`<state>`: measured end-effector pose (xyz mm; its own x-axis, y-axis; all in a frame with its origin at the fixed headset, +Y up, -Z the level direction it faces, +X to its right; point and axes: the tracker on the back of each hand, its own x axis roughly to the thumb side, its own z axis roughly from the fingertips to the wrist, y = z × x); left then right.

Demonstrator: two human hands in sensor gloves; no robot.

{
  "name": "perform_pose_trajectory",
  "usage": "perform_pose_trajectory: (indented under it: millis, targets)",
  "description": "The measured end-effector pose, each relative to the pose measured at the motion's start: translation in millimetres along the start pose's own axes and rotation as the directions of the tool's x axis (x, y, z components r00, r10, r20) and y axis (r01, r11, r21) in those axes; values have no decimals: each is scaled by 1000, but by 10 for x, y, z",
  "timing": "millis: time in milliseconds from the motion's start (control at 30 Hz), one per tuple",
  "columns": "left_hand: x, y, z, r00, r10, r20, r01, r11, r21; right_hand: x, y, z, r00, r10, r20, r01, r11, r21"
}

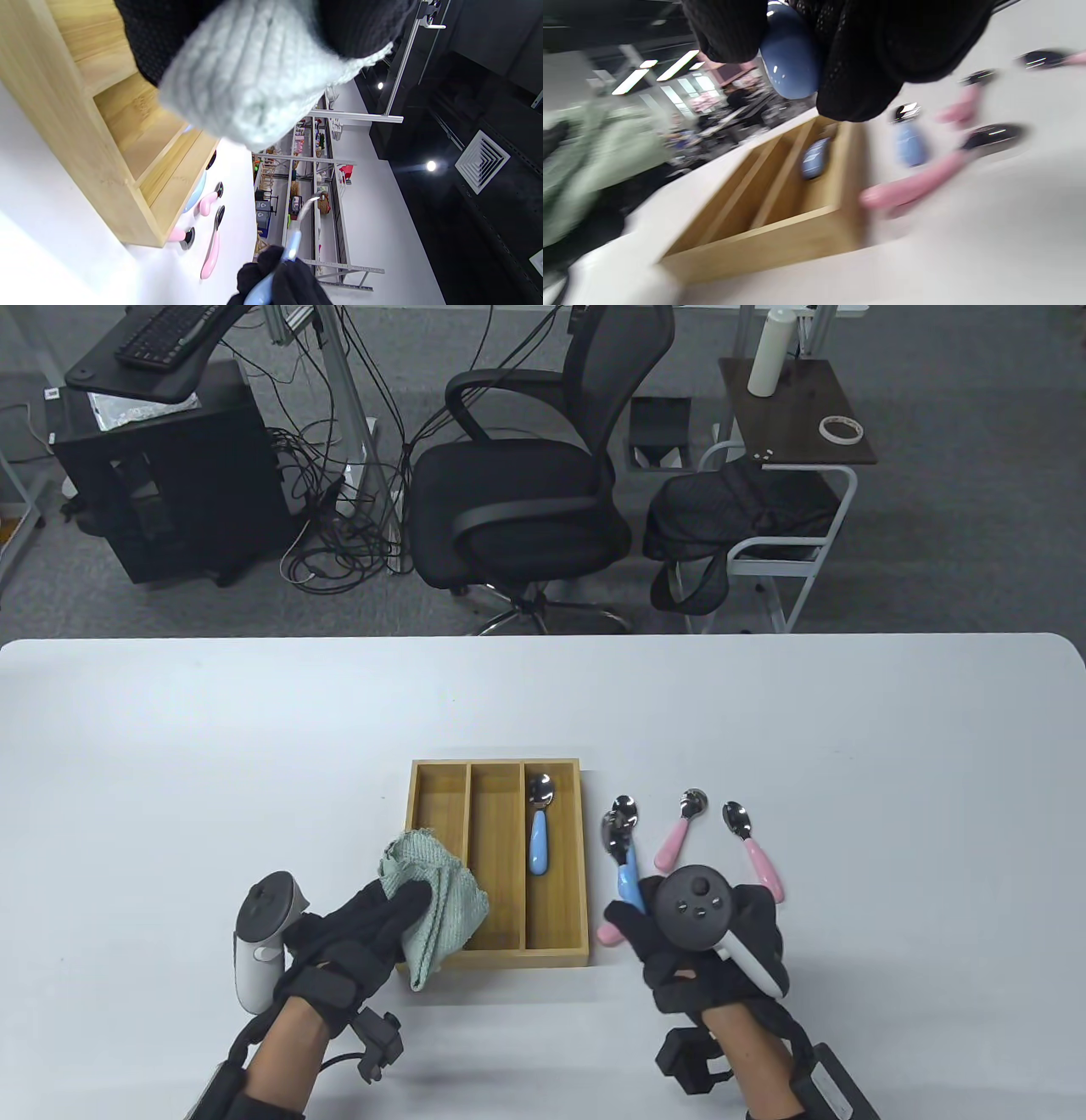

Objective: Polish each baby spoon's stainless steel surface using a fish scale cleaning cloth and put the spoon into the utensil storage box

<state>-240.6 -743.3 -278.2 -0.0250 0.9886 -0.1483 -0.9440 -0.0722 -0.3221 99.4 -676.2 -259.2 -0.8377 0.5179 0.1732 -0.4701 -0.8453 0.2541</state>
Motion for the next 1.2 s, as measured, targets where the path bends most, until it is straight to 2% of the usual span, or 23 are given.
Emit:
perform_pose_trajectory:
  millis: [67, 167, 333, 567, 633, 733, 833, 967, 1033, 1067, 1200]
  targets:
    - [-8, -8, 1, 1000, -10, 5, 10, 1000, 9, 193, 164, 37, 993, 6, 116, -7, 1000, 8]
    - [-34, -63, -20, 1000, 0, 2, 0, 1000, -19, 379, 359, 87, 976, 65, 206, -76, 996, 48]
    - [-25, -165, -24, 1000, 13, 17, -12, 997, -74, 470, 497, 115, 961, 143, 237, -156, 987, 34]
    - [4, -308, -19, 996, -79, 38, 82, 990, -117, 444, 654, 130, 956, 110, 272, -133, 989, 70]
    - [24, -368, -22, 986, -163, 44, 168, 973, -159, 411, 692, 124, 950, 90, 298, -125, 987, 101]
    - [41, -492, -28, 970, -232, 69, 242, 923, -299, 342, 761, 106, 959, 34, 281, -89, 979, 185]
    - [45, -511, -28, 977, -175, 118, 209, 879, -428, 276, 765, 97, 962, 41, 272, -97, 976, 193]
    - [21, -477, -45, 994, -18, 104, 67, 870, -488, 246, 734, 100, 961, -20, 275, -42, 975, 217]
    - [35, -450, -59, 990, -111, 83, 135, 908, -397, 247, 721, 115, 956, -34, 291, -33, 975, 221]
    - [43, -436, -60, 974, -209, 83, 225, 922, -315, 255, 718, 128, 952, -43, 304, -30, 972, 231]
    - [66, -455, -50, 929, -357, 101, 371, 899, -234, 278, 721, 170, 946, -23, 324, -53, 973, 224]
